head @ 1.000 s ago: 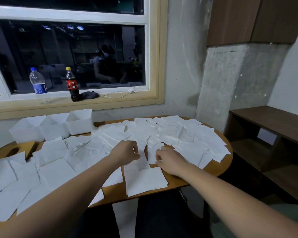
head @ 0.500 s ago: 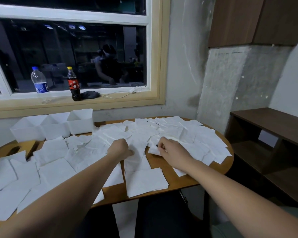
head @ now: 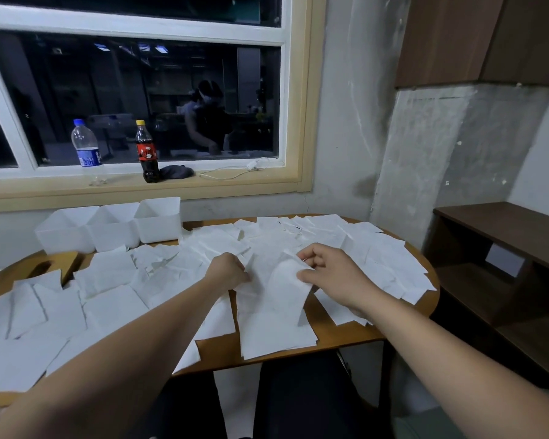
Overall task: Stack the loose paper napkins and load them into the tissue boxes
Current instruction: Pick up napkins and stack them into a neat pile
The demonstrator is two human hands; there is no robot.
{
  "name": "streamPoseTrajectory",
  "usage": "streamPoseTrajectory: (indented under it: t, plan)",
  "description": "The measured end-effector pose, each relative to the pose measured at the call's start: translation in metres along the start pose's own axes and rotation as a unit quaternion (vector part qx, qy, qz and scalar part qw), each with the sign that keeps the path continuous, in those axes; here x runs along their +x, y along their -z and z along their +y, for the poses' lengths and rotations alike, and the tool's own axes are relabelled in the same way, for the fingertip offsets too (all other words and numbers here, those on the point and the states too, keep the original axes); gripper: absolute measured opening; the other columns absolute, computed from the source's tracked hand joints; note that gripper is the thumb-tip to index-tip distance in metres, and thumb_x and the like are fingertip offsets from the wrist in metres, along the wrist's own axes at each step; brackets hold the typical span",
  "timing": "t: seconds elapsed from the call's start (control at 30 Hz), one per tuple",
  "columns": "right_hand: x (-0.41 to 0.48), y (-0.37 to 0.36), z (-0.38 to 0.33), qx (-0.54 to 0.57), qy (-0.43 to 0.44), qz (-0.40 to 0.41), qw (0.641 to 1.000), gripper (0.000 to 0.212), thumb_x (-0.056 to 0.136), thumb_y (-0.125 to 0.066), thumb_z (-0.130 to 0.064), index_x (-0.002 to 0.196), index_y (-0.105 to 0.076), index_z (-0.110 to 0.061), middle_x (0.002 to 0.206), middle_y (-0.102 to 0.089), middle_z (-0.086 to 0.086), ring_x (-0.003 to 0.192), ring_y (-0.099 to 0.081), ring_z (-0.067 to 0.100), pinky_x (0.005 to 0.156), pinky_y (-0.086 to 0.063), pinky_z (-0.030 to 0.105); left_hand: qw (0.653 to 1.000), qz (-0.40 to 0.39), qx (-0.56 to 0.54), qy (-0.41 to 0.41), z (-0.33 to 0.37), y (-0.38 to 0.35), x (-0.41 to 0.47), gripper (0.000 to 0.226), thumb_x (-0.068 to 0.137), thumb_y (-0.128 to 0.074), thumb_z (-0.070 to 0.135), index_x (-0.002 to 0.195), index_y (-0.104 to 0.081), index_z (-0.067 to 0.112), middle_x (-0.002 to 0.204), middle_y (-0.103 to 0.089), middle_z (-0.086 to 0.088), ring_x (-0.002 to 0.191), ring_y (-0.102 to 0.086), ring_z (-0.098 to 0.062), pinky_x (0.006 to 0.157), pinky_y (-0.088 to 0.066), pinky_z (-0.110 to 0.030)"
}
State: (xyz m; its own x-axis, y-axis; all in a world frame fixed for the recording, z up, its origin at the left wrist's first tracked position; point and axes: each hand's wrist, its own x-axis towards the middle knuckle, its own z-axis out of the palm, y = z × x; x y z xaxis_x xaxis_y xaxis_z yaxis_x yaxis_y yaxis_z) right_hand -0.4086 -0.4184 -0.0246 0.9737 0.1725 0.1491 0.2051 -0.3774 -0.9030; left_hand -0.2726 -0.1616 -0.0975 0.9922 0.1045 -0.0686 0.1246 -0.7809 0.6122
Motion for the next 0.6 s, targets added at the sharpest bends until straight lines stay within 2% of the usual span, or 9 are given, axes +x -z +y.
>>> streamPoseTrajectory:
  t: [0.1,0.17,0.27,0.33,0.43,0.47,0.53,0.57,0.6]
  plan:
    - [-0.009,-0.016,0.005,0.103,-0.040,-0.011,0.994,0.020,0.096,-0.072,-0.003,0.114,-0.071,-0.012,0.101,-0.081,0.009,0.096,-0.078,0.028,0.080,-0.062,0.035,1.000,0.004,0.011,-0.008,0.001,0.002,-0.005,0.016,0.090,-0.080,0.022,0.104,-0.081,0.015,0.105,-0.077,-0.004,0.090,-0.072,-0.022,0.081,-0.063,-0.031]
    - [-0.012,-0.027,0.015,0.149,-0.073,-0.007,0.986,0.019,0.097,-0.072,0.000,0.115,-0.070,-0.004,0.105,-0.081,0.013,0.096,-0.078,0.028,0.077,-0.062,0.035,1.000,0.007,0.014,-0.010,0.001,0.003,-0.008,0.016,0.092,-0.078,0.021,0.106,-0.082,0.015,0.108,-0.077,-0.003,0.094,-0.073,-0.023,0.084,-0.064,-0.032]
    - [-0.016,-0.036,0.037,0.134,-0.124,0.002,0.983,0.019,0.095,-0.074,-0.001,0.113,-0.067,-0.002,0.108,-0.078,0.018,0.092,-0.078,0.026,0.073,-0.065,0.035,1.000,0.008,0.006,-0.020,0.000,0.003,-0.009,0.023,0.097,-0.077,0.019,0.119,-0.079,0.015,0.115,-0.072,-0.001,0.100,-0.069,-0.022,0.089,-0.062,-0.030]
    - [-0.017,-0.037,0.050,0.063,-0.147,0.008,0.987,0.022,0.093,-0.075,-0.006,0.113,-0.065,-0.008,0.107,-0.077,0.015,0.084,-0.080,0.025,0.075,-0.067,0.039,0.999,0.019,-0.007,-0.032,0.001,0.003,-0.009,0.023,0.099,-0.075,0.018,0.122,-0.078,0.014,0.112,-0.067,0.000,0.100,-0.066,-0.021,0.092,-0.061,-0.030]
    - [-0.016,-0.034,0.062,-0.103,-0.139,0.009,0.985,0.031,0.092,-0.072,-0.018,0.121,-0.058,-0.020,0.097,-0.076,0.005,0.066,-0.078,0.019,0.065,-0.062,0.034,0.998,0.028,-0.021,-0.045,0.004,0.004,-0.012,0.022,0.103,-0.071,0.020,0.123,-0.078,0.013,0.111,-0.065,0.000,0.102,-0.065,-0.022,0.100,-0.061,-0.036]
    - [-0.014,-0.033,0.065,-0.159,-0.126,0.012,0.979,0.033,0.092,-0.072,-0.023,0.121,-0.057,-0.024,0.091,-0.076,0.002,0.065,-0.077,0.016,0.066,-0.062,0.036,0.998,0.029,-0.028,-0.048,0.006,0.005,-0.013,0.022,0.103,-0.072,0.021,0.122,-0.078,0.013,0.111,-0.065,0.000,0.101,-0.066,-0.022,0.098,-0.062,-0.036]
    - [-0.012,-0.031,0.068,-0.266,-0.097,0.020,0.959,0.033,0.089,-0.073,-0.034,0.118,-0.057,-0.029,0.084,-0.074,-0.005,0.071,-0.073,0.014,0.075,-0.063,0.040,0.997,0.033,-0.030,-0.057,0.011,0.011,-0.017,0.021,0.103,-0.072,0.023,0.121,-0.077,0.015,0.112,-0.067,-0.002,0.093,-0.069,-0.021,0.080,-0.064,-0.028]
    - [-0.011,-0.030,0.069,-0.304,-0.083,0.023,0.949,0.031,0.089,-0.072,-0.039,0.116,-0.058,-0.030,0.084,-0.072,-0.007,0.075,-0.071,0.012,0.077,-0.062,0.041,0.997,0.034,-0.026,-0.065,0.014,0.015,-0.020,0.020,0.103,-0.072,0.023,0.121,-0.077,0.015,0.113,-0.069,-0.003,0.089,-0.070,-0.020,0.071,-0.061,-0.024]
    - [-0.009,-0.029,0.071,-0.327,-0.070,0.026,0.942,0.029,0.090,-0.070,-0.043,0.114,-0.059,-0.031,0.085,-0.071,-0.008,0.079,-0.068,0.011,0.079,-0.061,0.041,0.996,0.035,-0.022,-0.076,0.018,0.019,-0.022,0.020,0.102,-0.073,0.024,0.120,-0.077,0.016,0.114,-0.070,-0.004,0.090,-0.070,-0.020,0.069,-0.059,-0.023]
